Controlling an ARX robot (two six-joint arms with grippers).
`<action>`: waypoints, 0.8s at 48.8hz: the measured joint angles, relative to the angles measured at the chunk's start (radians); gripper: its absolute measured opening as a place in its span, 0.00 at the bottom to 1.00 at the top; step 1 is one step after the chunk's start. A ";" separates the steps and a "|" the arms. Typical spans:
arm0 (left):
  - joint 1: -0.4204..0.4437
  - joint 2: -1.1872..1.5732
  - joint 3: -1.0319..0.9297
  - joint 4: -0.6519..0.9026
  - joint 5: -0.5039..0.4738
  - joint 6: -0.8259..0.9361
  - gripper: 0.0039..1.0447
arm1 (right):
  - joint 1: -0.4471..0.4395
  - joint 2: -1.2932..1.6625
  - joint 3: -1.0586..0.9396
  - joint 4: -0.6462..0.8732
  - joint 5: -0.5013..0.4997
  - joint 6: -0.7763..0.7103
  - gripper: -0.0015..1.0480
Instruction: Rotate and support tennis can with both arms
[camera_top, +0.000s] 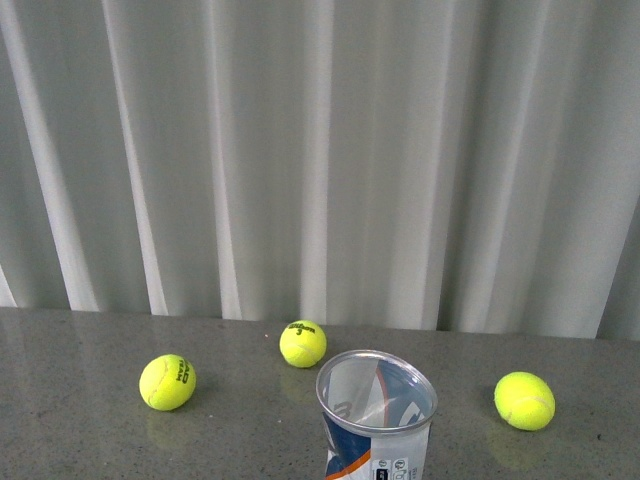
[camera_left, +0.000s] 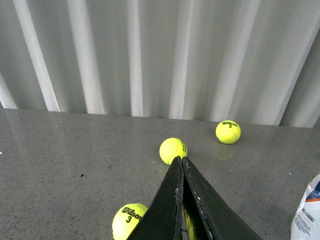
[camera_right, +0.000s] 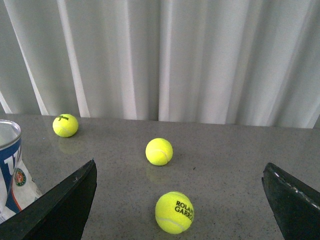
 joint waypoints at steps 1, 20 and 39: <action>0.000 -0.009 0.000 -0.009 0.000 0.000 0.03 | 0.000 0.000 0.000 0.000 0.000 0.000 0.93; 0.000 -0.155 0.000 -0.155 0.000 0.000 0.03 | 0.000 0.000 0.000 0.000 0.000 0.000 0.93; 0.000 -0.385 0.000 -0.392 0.000 0.000 0.03 | 0.000 0.000 0.000 0.000 0.000 0.000 0.93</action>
